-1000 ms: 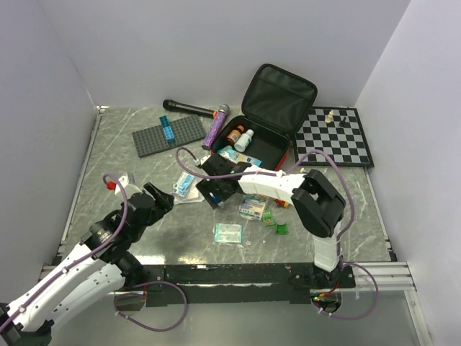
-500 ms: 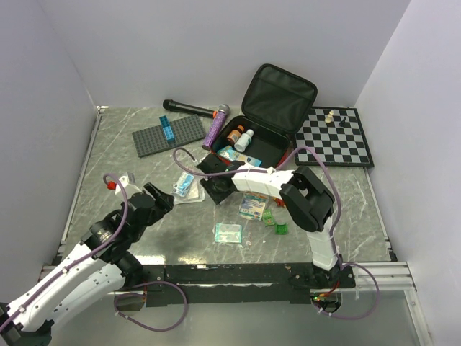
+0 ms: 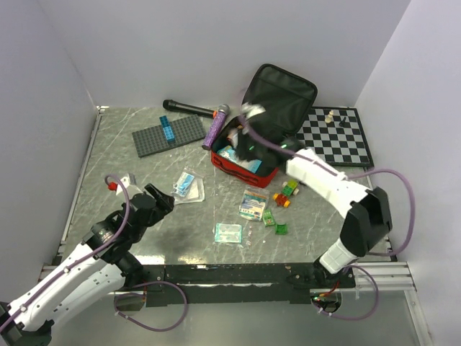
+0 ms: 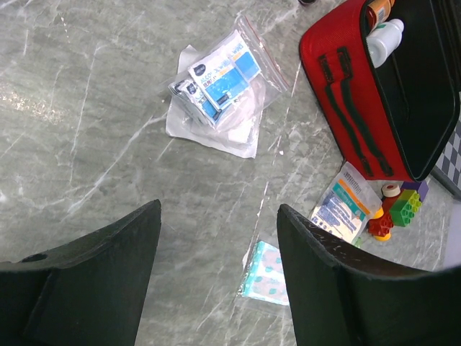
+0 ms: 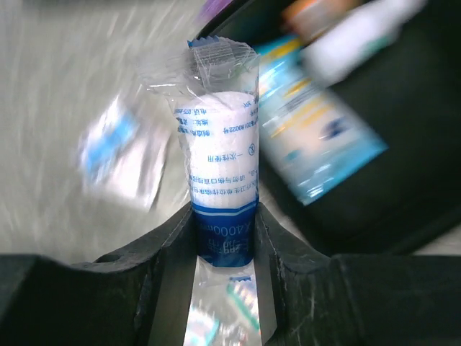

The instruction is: Organize the medicine kit

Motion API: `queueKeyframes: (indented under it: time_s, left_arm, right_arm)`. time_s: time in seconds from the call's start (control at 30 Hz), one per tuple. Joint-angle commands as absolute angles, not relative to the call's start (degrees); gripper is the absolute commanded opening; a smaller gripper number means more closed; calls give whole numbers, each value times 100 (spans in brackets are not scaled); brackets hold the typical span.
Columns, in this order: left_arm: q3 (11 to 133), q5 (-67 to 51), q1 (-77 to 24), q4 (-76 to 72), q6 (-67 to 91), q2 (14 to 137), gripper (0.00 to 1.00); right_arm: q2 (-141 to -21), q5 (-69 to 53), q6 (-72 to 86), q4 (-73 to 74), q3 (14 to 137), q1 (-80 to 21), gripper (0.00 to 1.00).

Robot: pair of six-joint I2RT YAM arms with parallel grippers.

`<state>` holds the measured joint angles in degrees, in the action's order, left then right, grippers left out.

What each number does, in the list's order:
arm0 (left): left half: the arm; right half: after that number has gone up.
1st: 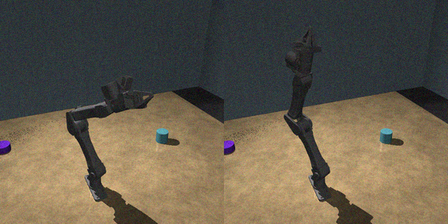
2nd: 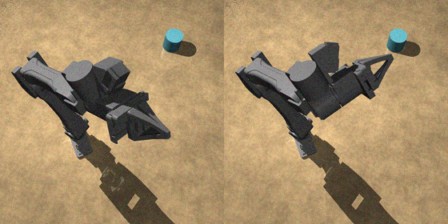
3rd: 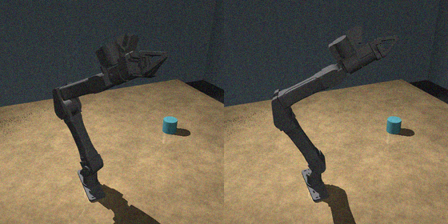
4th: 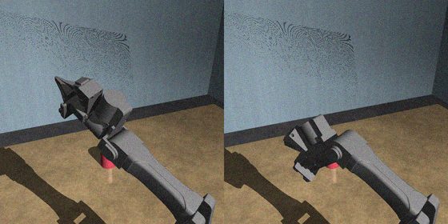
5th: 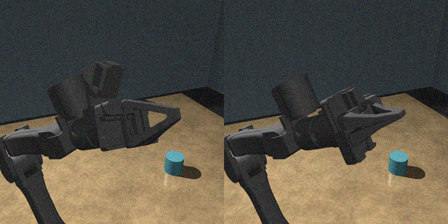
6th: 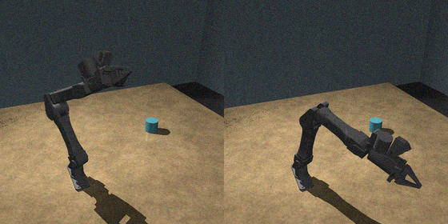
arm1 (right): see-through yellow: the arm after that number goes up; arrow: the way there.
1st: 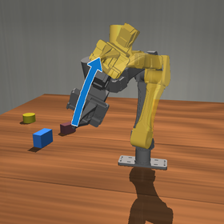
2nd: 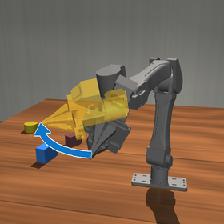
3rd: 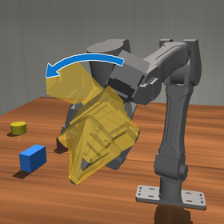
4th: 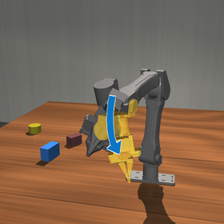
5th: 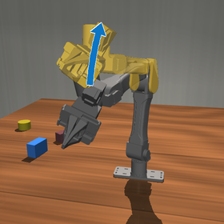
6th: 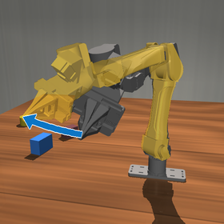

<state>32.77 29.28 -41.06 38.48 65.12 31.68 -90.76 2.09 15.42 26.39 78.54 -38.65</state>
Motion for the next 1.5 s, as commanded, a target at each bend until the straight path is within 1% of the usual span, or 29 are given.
queueKeyframes:
  time_s: [0.0, 0.17, 0.37, 0.57, 0.8, 1.0, 1.07, 1.17, 1.23, 1.33, 1.47]
  left_arm:
    - [3287, 2865, -4104, 3709, 6372, 3181, 70]
    - [3314, 2883, -4096, 3771, 6381, 3155, 70]
    - [3287, 2935, -4104, 3744, 6381, 3208, 71]
    - [3322, 3006, -4096, 3744, 6407, 3480, 70]
    - [3305, 3050, -4096, 3718, 6434, 3595, 70]
    - [3296, 3067, -4096, 3744, 6460, 3595, 70]
    - [3287, 3059, -4096, 3735, 6469, 3595, 70]
    - [3278, 3041, -4104, 3727, 6478, 3612, 70]
    - [3278, 3041, -4104, 3727, 6478, 3621, 70]
    - [3278, 3032, -4104, 3727, 6495, 3621, 70]
    - [3278, 3023, -4104, 3735, 6495, 3595, 70]
  right_arm:
    - [-9315, 123, 2582, 2312, 7796, -2964, 40]
    - [-9992, 79, 3295, 2004, 7945, -2374, 39]
    - [-10888, 44, 3726, 2074, 8507, -2013, 37]
    - [-11495, 228, 3946, 2135, 8999, -1846, 37]
    - [-12119, 53, 4245, 2355, 9579, -1740, 37]
    - [-12340, -184, 4386, 2259, 9668, -1723, 37]
    - [-12392, -255, 4430, 2241, 9686, -1731, 42]
    - [-12358, -395, 4456, 2119, 9633, -1731, 55]
    - [-12279, -483, 4474, 1934, 9510, -1749, 60]
    - [-12173, -536, 4465, 1916, 9475, -1793, 66]
    - [-11910, -387, 4342, 1969, 9343, -1811, 71]
